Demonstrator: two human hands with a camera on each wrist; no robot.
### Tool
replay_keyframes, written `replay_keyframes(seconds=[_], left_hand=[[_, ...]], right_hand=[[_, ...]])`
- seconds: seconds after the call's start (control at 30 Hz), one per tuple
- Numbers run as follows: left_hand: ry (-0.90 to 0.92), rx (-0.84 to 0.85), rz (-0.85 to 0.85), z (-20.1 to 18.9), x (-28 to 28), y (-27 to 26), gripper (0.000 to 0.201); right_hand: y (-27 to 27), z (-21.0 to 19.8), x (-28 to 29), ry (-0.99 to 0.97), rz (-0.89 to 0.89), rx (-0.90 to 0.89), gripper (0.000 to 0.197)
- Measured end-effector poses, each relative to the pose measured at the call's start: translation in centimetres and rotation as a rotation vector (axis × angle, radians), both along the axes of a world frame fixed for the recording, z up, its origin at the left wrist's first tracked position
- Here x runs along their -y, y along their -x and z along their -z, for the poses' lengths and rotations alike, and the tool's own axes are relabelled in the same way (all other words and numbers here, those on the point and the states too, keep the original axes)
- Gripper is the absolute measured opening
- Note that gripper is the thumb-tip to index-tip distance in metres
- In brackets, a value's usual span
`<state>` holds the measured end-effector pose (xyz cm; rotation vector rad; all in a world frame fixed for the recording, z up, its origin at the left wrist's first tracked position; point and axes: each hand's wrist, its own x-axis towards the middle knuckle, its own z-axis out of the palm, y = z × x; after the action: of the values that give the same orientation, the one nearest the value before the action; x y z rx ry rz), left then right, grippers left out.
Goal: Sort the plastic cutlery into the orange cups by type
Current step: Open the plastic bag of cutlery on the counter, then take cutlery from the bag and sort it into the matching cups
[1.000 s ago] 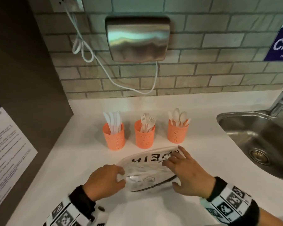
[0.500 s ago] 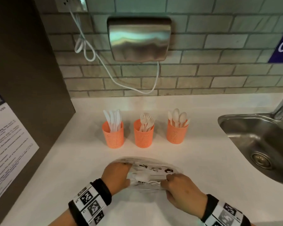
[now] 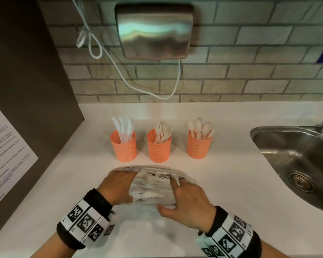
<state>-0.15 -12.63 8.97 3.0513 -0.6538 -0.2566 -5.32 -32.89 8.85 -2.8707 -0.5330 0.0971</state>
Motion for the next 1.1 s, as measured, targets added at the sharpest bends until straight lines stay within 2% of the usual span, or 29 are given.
replay_keyframes(seconds=[0.1,0.2,0.23,0.33,0.4,0.47,0.57,0.63,0.73,0.8,0.9,1.0,1.1], left_hand=[[-0.009,-0.005,-0.006,0.6,-0.2,0.4,0.073],[0.070,0.060,0.022,0.8,-0.2,0.8,0.069],[0.097,0.093,0.019,0.6,-0.3,1.0,0.066],[0.133,0.179,0.018,1.0,-0.8,1.8,0.062],[0.160,0.221,0.085,1.6,-1.3,2.1,0.068],[0.250,0.193,0.112,2.2,-1.7,1.9,0.061],[0.522,0.074,0.097,2.1,-2.4,2.2,0.030],[0.688,0.150,0.096,2.8,-3.2,2.3,0.025],[0.906,0.360,0.070,3.7,-4.4,3.1,0.020],[0.979,0.494,-0.003,4.6,-5.2,3.9,0.022],[1.026,0.537,-0.141,6.3,-6.4,4.5,0.027],[0.995,0.400,-0.168,8.5,-7.6,4.6,0.041],[0.902,0.189,-0.175,11.4,-8.4,4.3,0.060]], right_hand=[[-0.1,0.3,0.0,-0.036,0.015,0.050,0.103],[-0.5,0.4,-0.4,0.004,0.011,0.034,0.105],[-0.8,0.6,-0.5,0.025,0.001,0.040,0.099],[-1.7,0.8,-1.7,0.024,0.007,-0.013,0.048],[-2.3,0.8,-2.3,-0.009,0.014,-0.126,0.034],[-3.0,0.8,-2.8,-0.016,0.027,-0.207,0.036],[-3.9,1.1,-3.3,0.059,0.035,-0.307,0.054],[-4.5,1.6,-3.5,0.134,0.014,-0.359,0.063],[-5.0,2.5,-3.8,0.191,-0.010,-0.402,0.062],[-5.2,3.1,-4.0,0.213,-0.014,-0.408,0.060],[-5.4,3.8,-4.3,0.245,-0.008,-0.402,0.064],[-5.5,4.1,-4.3,0.260,0.001,-0.360,0.070],[-5.7,4.0,-4.6,0.244,0.012,-0.375,0.078]])
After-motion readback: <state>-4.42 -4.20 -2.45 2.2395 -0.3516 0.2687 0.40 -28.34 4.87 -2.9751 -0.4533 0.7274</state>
